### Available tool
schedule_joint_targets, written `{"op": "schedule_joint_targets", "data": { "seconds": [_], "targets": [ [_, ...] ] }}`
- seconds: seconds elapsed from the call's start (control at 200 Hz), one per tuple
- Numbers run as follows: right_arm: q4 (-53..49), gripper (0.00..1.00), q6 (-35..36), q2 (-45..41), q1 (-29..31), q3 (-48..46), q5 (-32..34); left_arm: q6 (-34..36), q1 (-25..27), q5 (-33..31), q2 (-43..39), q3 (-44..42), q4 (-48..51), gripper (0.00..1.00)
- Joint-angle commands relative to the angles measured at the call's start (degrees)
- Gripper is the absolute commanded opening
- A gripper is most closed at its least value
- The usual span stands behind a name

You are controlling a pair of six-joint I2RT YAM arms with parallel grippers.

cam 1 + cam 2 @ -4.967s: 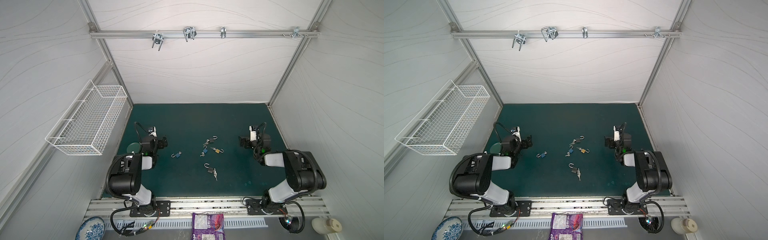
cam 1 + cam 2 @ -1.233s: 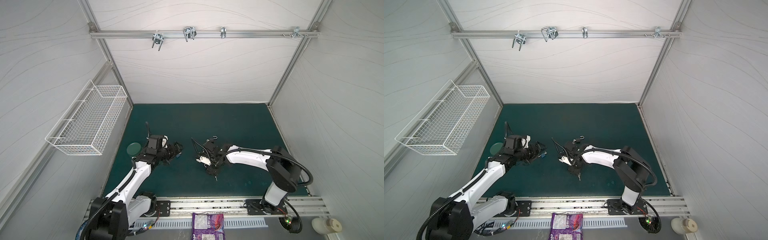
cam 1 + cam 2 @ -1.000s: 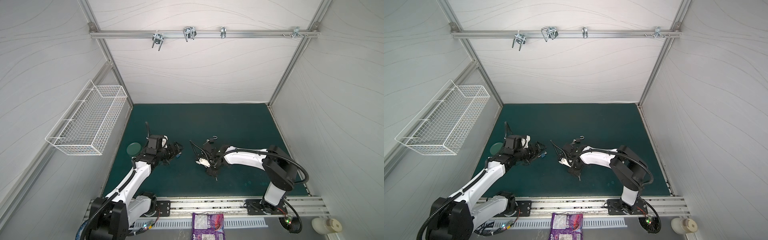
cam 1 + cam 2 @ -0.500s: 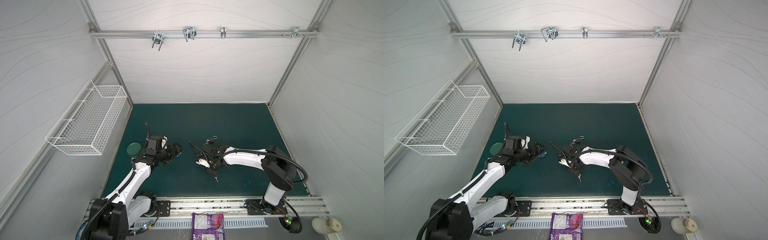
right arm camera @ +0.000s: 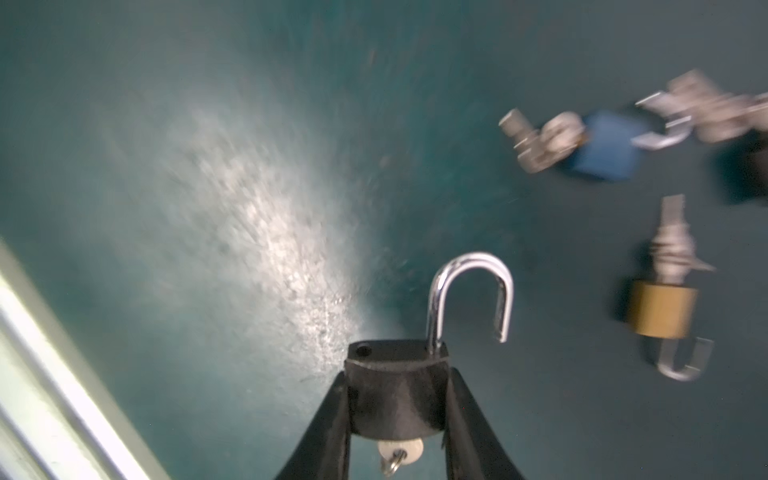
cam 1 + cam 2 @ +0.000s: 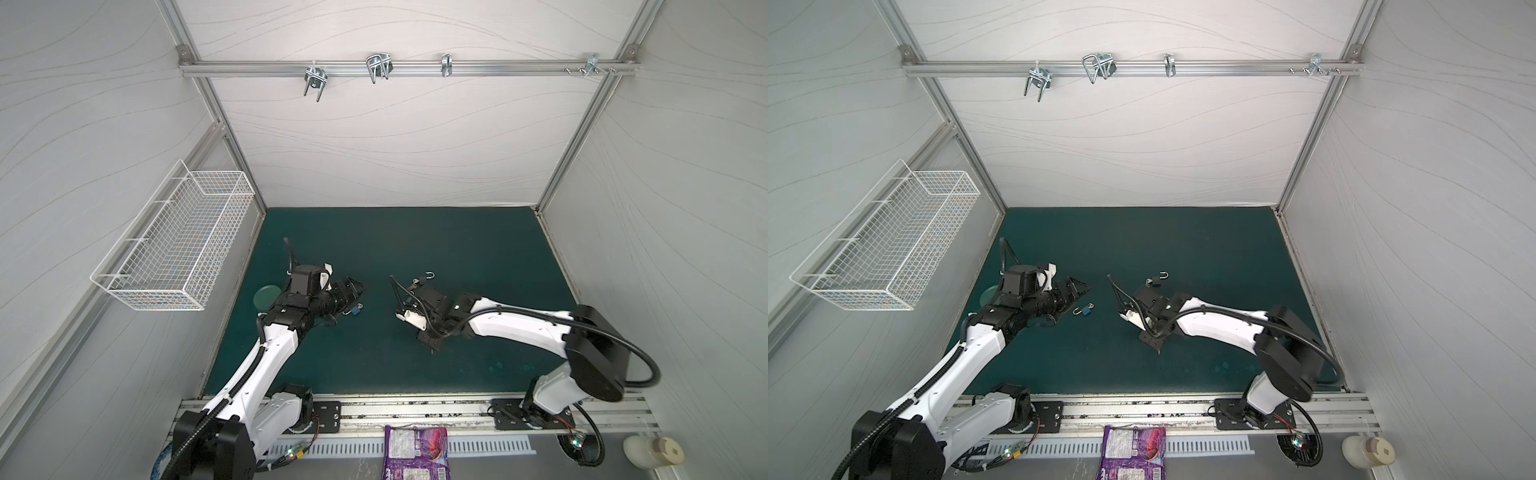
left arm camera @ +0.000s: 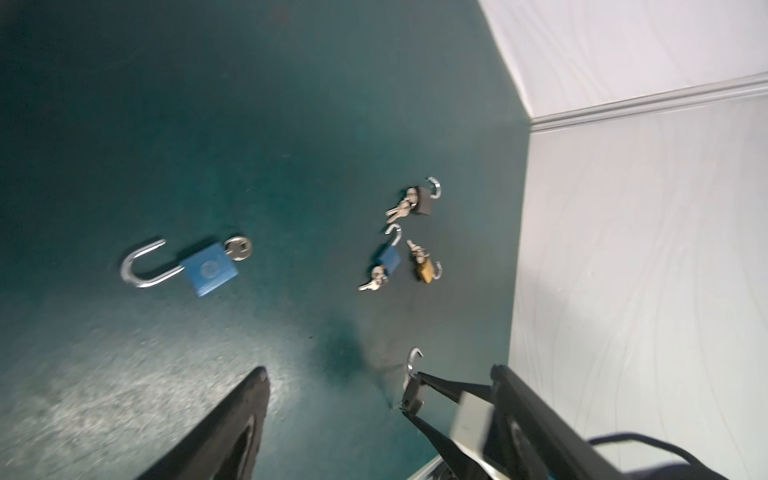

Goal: Lock with the key

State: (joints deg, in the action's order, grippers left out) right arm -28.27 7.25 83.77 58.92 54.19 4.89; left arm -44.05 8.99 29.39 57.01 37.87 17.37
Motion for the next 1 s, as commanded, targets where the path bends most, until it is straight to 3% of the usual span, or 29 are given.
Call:
{"op": "schedule_joint_targets", "data": {
  "seconds": [0.0, 0.11, 0.18, 0.28, 0.36, 0.51, 0.645, 0.715, 0.835, 0.99],
  "targets": [
    [8.1, 0.04, -5.0, -8.0, 0.3, -2.3, 4.5, 2.0, -0.3, 4.9, -1.4, 4.1, -1.6, 0.85],
    [13.2, 0.08, -4.7, -14.6, 0.2, -5.1, 7.9, 2.3, -0.1, 8.6, -1.4, 6.6, -3.1, 0.85],
    [16.2, 0.00, -2.7, -17.7, 0.1, -6.6, 9.3, 2.6, 0.3, 10.7, -1.3, 8.2, -4.1, 0.83],
    [12.2, 0.00, -4.8, -20.3, -1.2, -3.5, 7.8, 4.7, 1.9, 11.5, -0.6, 12.1, -2.8, 0.82],
    [7.6, 0.00, -2.0, -21.2, -1.6, -0.7, 3.0, 7.3, 3.9, 11.4, 0.1, 15.2, -0.6, 0.82],
    [9.0, 0.00, -0.1, -24.3, -2.7, -0.7, -6.5, 13.3, 7.7, 11.7, 1.8, 20.2, 2.0, 0.79],
    [8.1, 0.00, -4.8, -24.1, -13.3, 1.8, -32.3, 20.6, 8.9, 12.8, 0.8, 20.5, -1.8, 0.83],
    [8.4, 0.00, -6.1, -23.9, -16.9, 2.8, -40.7, 22.3, 8.9, 10.3, -0.1, 20.8, -4.4, 0.89],
    [7.7, 0.00, -5.2, -24.6, -18.0, 4.0, -38.0, 24.8, 8.9, 10.0, 0.5, 23.7, -5.5, 0.93],
    [7.7, 0.00, -4.8, -25.2, -18.3, 5.2, -39.8, 26.4, 10.1, 18.2, 3.4, 27.3, -5.2, 0.87]
  ]
}}
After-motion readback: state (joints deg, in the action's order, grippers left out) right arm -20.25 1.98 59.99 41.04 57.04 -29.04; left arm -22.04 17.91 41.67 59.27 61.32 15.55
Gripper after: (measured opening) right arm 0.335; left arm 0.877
